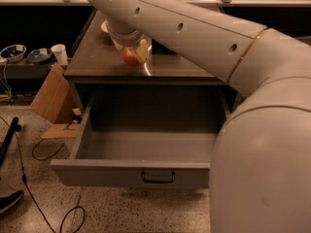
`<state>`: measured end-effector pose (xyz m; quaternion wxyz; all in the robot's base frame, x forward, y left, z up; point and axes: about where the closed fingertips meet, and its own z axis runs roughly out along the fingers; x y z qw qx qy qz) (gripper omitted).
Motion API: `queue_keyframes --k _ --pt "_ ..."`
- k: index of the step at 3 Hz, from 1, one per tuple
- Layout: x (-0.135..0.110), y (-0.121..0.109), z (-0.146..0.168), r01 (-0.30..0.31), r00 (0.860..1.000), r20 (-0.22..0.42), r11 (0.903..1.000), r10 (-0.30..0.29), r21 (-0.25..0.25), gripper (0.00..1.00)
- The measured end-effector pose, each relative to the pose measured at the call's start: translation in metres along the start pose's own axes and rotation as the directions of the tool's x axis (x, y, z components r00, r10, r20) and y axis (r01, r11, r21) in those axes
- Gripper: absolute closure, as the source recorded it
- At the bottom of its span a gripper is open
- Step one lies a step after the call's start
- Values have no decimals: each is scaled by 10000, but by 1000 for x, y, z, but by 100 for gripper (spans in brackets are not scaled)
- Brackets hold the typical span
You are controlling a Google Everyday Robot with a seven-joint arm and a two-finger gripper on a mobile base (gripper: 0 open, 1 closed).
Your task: Pick apple from top drawer and place on counter
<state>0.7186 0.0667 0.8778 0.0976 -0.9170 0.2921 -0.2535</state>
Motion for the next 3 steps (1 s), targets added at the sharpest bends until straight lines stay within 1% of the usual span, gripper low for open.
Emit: queue_keyframes --k 1,3 --pt "-1 -2 8 112 9994 321 9999 -110 -69 62" --pt "-1 -2 17 138 9978 648 9998 -128 -151 15"
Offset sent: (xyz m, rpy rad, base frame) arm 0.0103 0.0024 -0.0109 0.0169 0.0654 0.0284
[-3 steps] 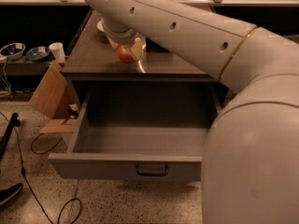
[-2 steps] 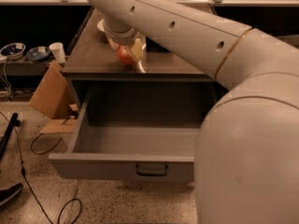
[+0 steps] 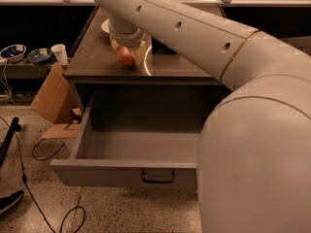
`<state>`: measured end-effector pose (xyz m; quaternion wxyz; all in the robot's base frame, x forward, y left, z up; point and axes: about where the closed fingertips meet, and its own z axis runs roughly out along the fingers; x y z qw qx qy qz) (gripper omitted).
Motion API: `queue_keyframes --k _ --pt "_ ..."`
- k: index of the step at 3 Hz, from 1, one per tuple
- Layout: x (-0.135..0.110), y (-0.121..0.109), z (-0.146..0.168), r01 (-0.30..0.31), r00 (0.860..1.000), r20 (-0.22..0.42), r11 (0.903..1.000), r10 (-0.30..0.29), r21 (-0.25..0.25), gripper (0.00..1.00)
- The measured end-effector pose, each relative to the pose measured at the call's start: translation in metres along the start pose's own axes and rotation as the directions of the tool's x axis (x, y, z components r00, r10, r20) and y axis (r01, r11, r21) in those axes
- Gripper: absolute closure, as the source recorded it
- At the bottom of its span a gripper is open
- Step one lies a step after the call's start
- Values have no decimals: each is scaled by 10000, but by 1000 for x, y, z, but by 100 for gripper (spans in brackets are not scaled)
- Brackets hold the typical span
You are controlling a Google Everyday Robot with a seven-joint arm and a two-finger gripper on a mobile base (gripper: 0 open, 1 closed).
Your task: Pick apple from top drawer and place on counter
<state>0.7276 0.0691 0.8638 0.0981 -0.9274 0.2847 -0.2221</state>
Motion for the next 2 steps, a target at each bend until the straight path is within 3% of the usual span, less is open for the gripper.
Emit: queue_keyframes --k 1,2 --pt "0 1 4 -13 9998 179 10000 14 -23 0" --pt "0 1 4 -13 9998 179 10000 14 -23 0"
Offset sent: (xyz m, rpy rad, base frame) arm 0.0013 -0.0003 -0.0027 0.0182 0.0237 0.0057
